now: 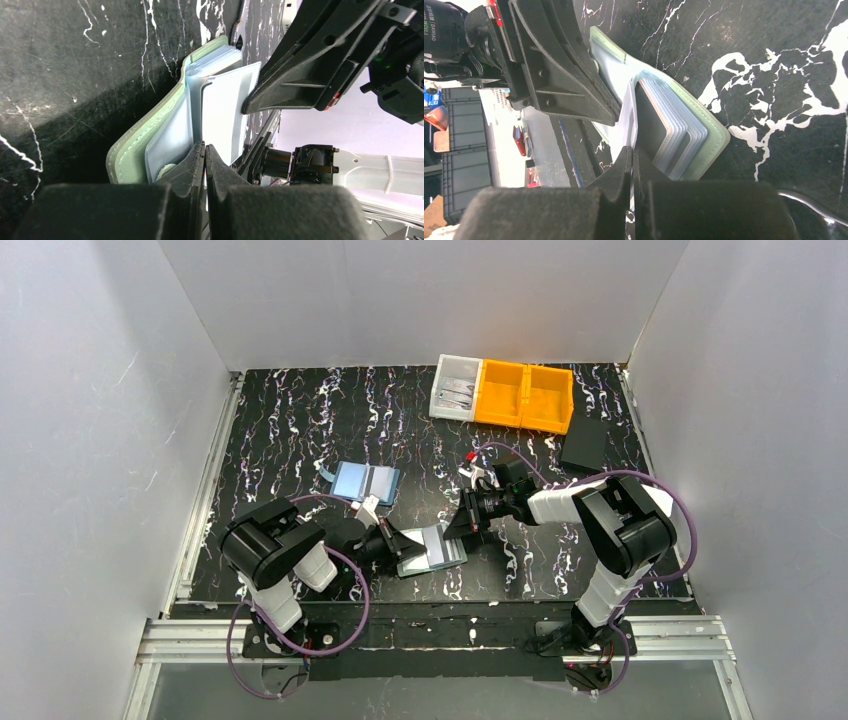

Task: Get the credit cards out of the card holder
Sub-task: Remove the credit card from the card holder.

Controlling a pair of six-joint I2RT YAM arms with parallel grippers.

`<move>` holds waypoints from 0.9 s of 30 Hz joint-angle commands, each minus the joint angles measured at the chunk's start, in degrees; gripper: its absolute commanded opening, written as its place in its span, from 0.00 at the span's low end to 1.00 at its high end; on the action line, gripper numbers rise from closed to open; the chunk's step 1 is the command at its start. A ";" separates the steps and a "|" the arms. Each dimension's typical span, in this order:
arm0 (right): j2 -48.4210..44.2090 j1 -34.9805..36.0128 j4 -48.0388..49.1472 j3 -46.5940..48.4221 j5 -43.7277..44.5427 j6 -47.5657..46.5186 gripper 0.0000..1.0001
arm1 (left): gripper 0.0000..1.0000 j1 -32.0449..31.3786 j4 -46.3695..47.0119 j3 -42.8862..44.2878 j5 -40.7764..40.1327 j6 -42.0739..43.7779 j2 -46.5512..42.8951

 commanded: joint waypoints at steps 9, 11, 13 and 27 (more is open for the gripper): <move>-0.84 -0.23 -4.43 0.77 2.57 -5.25 0.12 | 0.00 1.52 4.99 -2.02 -0.80 3.57 -1.98; -0.74 -0.23 -3.77 0.68 1.75 -4.77 0.12 | 0.07 1.53 4.98 -0.78 1.37 3.51 -1.28; -0.48 -0.23 -3.05 0.58 0.85 -4.08 0.18 | 0.15 1.55 4.98 0.32 2.99 3.23 -0.37; 1.62 1.61 -2.26 1.35 0.08 -2.26 0.33 | 0.22 1.53 5.09 1.69 4.10 1.80 4.69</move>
